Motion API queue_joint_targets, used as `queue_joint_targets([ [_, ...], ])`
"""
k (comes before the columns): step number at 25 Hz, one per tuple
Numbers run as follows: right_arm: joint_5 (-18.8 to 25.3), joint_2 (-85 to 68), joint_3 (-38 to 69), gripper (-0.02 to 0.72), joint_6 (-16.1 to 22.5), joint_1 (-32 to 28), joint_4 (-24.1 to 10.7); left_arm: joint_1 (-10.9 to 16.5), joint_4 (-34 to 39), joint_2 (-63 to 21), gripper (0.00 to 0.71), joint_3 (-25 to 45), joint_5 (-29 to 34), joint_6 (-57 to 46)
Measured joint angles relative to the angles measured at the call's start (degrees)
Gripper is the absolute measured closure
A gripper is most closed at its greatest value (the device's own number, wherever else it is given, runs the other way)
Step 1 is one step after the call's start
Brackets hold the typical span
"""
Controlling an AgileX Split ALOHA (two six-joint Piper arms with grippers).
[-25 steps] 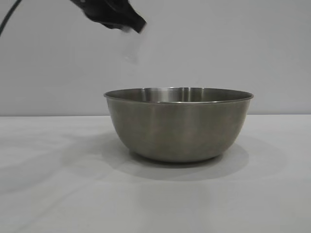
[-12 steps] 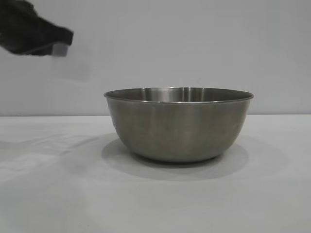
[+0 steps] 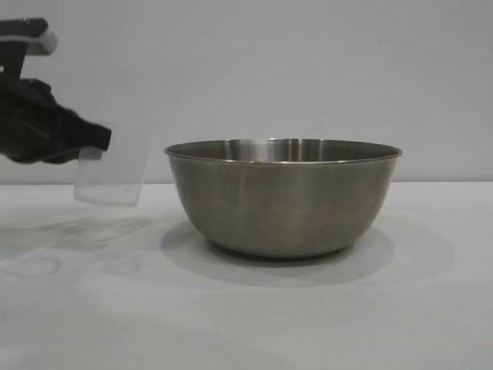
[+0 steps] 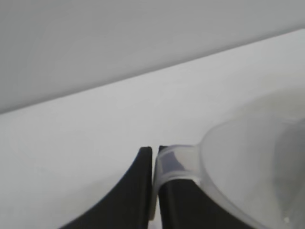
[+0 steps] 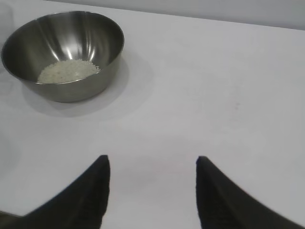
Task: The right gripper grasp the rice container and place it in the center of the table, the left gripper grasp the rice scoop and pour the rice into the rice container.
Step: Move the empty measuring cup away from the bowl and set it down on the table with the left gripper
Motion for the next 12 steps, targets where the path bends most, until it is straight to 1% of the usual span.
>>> queue_joint_targets([
  [2, 0.00, 0.00, 0.00, 0.320, 0.00, 0.00, 0.00, 0.00, 0.00, 0.00, 0.710, 0.00, 0.00, 0.00],
  [3, 0.00, 0.00, 0.00, 0.320, 0.00, 0.00, 0.00, 0.00, 0.00, 0.00, 0.660, 0.00, 0.00, 0.00],
  [4, 0.00, 0.00, 0.00, 0.320, 0.00, 0.00, 0.00, 0.00, 0.00, 0.00, 0.660, 0.00, 0.00, 0.00],
  [5, 0.00, 0.00, 0.00, 0.320, 0.00, 0.00, 0.00, 0.00, 0.00, 0.00, 0.606, 0.26, 0.00, 0.00],
  [6, 0.00, 0.00, 0.00, 0.320, 0.00, 0.00, 0.00, 0.00, -0.04, 0.00, 0.585, 0.89, -0.30, 0.00],
  [7, 0.00, 0.00, 0.00, 0.320, 0.00, 0.00, 0.00, 0.00, -0.13, 0.00, 0.597, 1.84, -0.53, 0.00],
  [8, 0.00, 0.00, 0.00, 0.320, 0.00, 0.00, 0.00, 0.00, -0.43, 0.00, 0.547, 3.07, -1.05, 0.00],
  [9, 0.00, 0.00, 0.00, 0.320, 0.00, 0.00, 0.00, 0.00, -0.96, 0.00, 0.534, 4.25, -2.18, 0.00],
  [12, 0.00, 0.00, 0.00, 0.320, 0.00, 0.00, 0.00, 0.00, -1.16, 0.00, 0.542, 8.36, -5.52, 0.00],
])
